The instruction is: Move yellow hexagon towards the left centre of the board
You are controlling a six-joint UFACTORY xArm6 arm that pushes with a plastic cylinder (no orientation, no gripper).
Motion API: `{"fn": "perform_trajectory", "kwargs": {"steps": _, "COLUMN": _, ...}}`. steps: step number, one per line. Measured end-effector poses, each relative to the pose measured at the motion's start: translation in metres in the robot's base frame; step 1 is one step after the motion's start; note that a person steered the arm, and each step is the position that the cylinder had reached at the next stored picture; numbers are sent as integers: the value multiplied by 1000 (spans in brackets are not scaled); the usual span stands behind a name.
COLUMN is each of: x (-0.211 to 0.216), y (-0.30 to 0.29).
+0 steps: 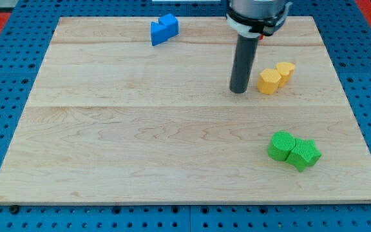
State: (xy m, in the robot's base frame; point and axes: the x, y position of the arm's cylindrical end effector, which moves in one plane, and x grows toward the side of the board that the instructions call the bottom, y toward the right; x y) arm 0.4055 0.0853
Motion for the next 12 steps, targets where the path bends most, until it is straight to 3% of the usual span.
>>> {"fn": "perform_trajectory", "kwargs": {"steps": 1, "x": 20, "y": -6}}
{"fn": "perform_trajectory", "kwargs": {"steps": 3, "x": 21, "y": 44}}
{"fn": "perform_trajectory", "kwargs": {"steps": 10, "x": 21, "y": 64}}
{"fn": "perform_trajectory", "kwargs": {"steps": 12, "x": 18, "y": 100}}
